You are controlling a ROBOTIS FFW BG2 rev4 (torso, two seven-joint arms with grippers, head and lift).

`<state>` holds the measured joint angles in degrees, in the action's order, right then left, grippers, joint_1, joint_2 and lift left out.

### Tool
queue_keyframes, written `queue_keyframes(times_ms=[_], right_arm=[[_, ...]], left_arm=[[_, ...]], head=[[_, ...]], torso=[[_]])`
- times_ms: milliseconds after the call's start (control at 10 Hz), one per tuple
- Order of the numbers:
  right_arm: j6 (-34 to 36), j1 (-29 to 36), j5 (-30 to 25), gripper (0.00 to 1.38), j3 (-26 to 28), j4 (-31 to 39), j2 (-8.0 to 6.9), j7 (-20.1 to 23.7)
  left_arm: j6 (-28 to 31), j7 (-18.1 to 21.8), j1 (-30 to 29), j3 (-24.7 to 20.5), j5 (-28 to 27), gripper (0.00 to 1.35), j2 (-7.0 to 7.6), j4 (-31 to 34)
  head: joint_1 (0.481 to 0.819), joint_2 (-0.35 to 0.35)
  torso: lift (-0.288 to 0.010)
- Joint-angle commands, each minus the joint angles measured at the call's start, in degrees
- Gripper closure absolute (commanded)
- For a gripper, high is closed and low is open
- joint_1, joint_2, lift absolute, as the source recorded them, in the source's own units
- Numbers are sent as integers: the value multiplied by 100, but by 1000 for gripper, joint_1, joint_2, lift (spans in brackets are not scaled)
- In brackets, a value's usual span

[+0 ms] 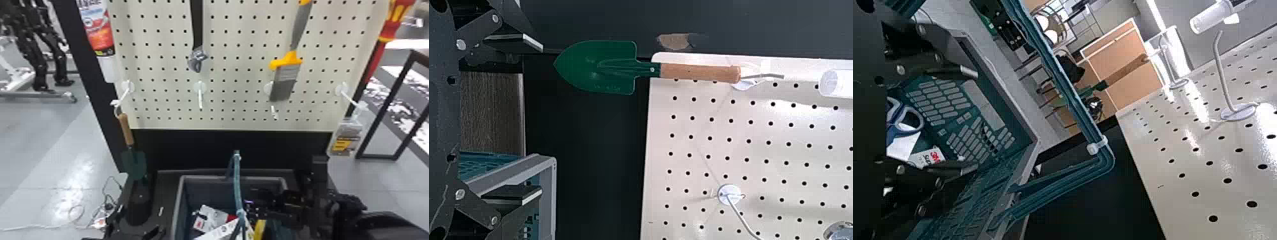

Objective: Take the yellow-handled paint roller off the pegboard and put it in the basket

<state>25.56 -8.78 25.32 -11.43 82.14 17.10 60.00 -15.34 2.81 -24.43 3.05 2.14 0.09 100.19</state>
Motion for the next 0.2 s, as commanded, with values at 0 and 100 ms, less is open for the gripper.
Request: queue_keyframes(times_ms=[0, 100], right_arm=[[-16, 8, 8, 233, 1, 4, -5, -6], [-16, -1, 8, 260, 9, 13, -5, -6]], left_arm=[[-4, 0, 8, -6, -3, 282, -24, 0], [-4, 0, 8, 3, 6, 282, -24, 0]], head=[[549, 0], [549, 0]], torso=[[-100], [-100]])
